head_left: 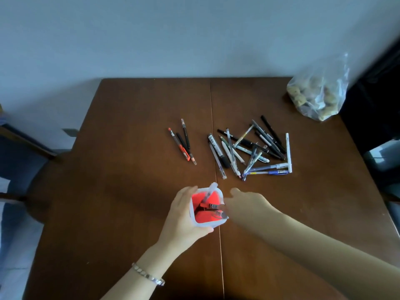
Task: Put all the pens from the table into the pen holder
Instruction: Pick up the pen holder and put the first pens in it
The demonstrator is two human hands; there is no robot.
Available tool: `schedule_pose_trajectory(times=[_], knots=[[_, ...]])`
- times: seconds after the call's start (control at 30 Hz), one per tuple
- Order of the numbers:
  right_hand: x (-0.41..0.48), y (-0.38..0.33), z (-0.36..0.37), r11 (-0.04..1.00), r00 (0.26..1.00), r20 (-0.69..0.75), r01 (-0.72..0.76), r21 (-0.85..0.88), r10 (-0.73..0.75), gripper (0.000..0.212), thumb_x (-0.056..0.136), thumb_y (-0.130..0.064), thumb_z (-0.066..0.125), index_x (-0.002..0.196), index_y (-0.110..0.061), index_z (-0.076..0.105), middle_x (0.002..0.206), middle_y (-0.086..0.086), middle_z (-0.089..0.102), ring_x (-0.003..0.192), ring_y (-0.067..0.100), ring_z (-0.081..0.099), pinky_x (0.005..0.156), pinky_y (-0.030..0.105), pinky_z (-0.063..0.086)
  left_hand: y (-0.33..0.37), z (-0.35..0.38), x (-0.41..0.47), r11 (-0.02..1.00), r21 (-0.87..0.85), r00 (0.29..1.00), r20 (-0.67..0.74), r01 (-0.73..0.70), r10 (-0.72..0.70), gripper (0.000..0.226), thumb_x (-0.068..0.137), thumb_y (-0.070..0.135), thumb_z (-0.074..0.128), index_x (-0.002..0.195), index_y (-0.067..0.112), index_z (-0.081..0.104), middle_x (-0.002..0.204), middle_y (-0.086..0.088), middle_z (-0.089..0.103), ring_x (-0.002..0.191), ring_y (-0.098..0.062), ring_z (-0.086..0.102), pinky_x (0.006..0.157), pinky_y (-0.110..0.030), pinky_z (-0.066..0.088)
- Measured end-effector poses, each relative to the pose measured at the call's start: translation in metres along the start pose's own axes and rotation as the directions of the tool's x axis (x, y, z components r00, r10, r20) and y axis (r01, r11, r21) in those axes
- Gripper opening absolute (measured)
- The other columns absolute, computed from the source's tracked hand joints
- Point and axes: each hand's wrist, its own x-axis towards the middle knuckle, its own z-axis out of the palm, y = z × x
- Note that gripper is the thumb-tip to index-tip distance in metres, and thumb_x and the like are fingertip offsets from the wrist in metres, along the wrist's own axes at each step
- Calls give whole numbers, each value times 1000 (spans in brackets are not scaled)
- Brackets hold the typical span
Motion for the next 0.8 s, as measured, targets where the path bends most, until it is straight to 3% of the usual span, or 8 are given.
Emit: schedule_pose_trajectory(times=[0.07,0.13,0.27,0.37,0.43,0.57,0.7,0.8], knots=[[13,-6,-3,986,989,-51,-133,103,139,36,97,-21,43,131,-12,42,120,11,48,112,32,52,83,39,48,-1,0,0,1000,18,1000,16,10,-11,91,54,68,73,130,29,40,130,15,46,121,-5,42,95,-10,43],[18,-10,-1,897,955,-165,-162,411,247,37,93,-35,50,122,-12,48,117,8,52,112,26,52,86,32,44,-1,-5,0,998,1,997,-31,69,-69,92,52,70,71,129,31,39,130,17,45,119,0,41,90,2,35],[10,-9,14,669,899,-373,132,732,231,59,83,-40,63,134,-20,40,126,-8,44,113,12,49,96,21,41,-1,-13,2,993,-30,993,-40,111,-112,94,51,65,75,130,33,35,132,17,41,117,-1,41,83,4,32],[3,0,33,429,881,-396,262,865,260,96,67,-58,68,143,-20,23,135,-14,29,127,4,34,109,20,33,-1,-14,4,988,-143,998,-33,57,-62,97,51,62,76,132,26,34,131,8,42,118,-7,45,89,-9,45],[3,10,45,377,912,-353,258,890,209,119,53,-62,75,144,-27,6,143,-19,21,134,-1,24,106,10,27,3,-13,8,980,-197,1000,7,27,-26,97,55,57,78,133,26,31,132,7,41,121,-8,44,90,-12,47],[12,30,51,320,939,-302,238,917,165,108,54,-6,89,131,-40,20,119,-29,45,107,-18,49,80,-3,39,17,-9,27,969,-245,984,168,-18,61,94,61,31,84,133,33,24,131,17,34,125,0,37,94,-9,41],[22,48,50,344,877,-385,280,896,289,79,50,-21,92,110,-39,44,101,-26,61,99,-21,53,77,-4,41,17,-25,61,976,-218,914,399,13,77,89,71,0,69,136,35,20,140,18,28,130,5,29,100,-7,31],[29,57,53,363,820,-428,294,884,379,68,54,-28,90,103,-41,45,104,-27,61,101,-12,56,82,-2,38,-7,-45,103,997,71,945,325,3,-26,76,77,-10,50,139,28,29,148,7,31,135,-9,31,106,-19,29]])
